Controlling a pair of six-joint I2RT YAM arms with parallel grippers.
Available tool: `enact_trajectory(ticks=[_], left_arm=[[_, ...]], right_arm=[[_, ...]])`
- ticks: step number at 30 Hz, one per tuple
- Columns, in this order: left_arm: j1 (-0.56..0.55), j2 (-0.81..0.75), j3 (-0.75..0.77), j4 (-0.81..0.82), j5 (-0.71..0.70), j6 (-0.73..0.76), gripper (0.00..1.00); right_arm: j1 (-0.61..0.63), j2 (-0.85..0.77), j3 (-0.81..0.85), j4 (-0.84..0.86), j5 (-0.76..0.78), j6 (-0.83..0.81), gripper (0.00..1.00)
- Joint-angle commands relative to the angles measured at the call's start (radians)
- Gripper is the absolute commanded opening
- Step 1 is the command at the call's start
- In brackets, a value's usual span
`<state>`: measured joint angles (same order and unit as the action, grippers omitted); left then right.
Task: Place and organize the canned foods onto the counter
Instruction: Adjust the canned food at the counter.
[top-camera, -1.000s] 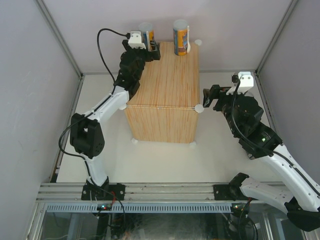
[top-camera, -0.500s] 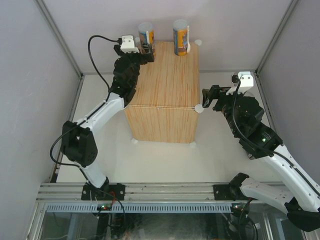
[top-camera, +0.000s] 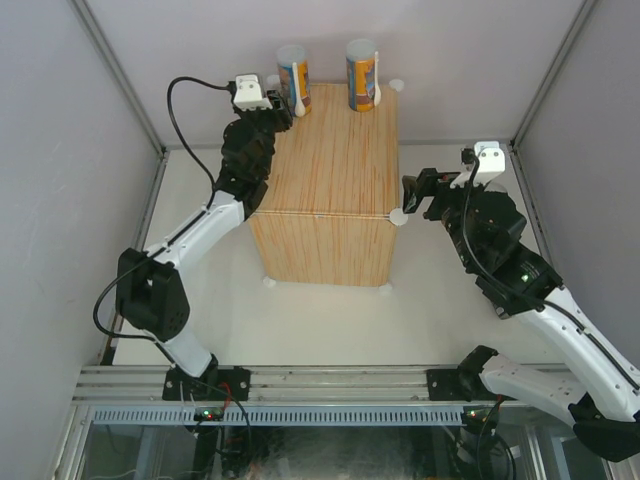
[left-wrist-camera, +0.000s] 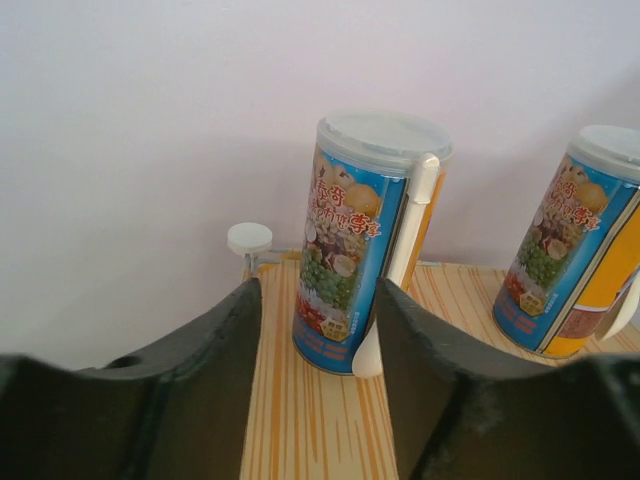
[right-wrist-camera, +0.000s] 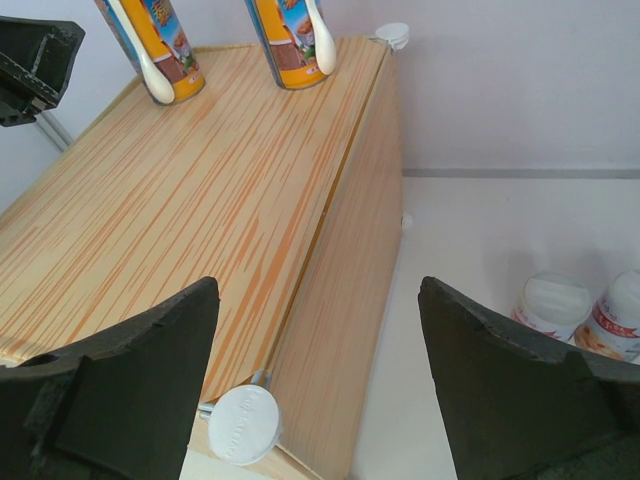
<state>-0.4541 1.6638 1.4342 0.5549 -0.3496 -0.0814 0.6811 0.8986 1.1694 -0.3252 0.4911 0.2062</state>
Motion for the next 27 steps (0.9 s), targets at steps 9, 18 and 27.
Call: enact_trajectory(ticks=[9, 18, 27], left_arm=[[0.046, 0.039, 0.115, -0.037, -0.002, -0.159, 0.48], [0.082, 0.105, 0.245, -0.125, 0.093, -0.237, 0.44], [0.096, 0.12, 0.264, -0.166, 0.084, -0.281, 0.44]], right_arm=[[-0.015, 0.012, 0.01, 0.05, -0.015, 0.001, 0.8], [-0.033, 0.02, 0.015, 0.052, -0.029, 0.002, 0.8], [-0.037, 0.018, 0.018, 0.046, -0.025, 0.007, 0.8]])
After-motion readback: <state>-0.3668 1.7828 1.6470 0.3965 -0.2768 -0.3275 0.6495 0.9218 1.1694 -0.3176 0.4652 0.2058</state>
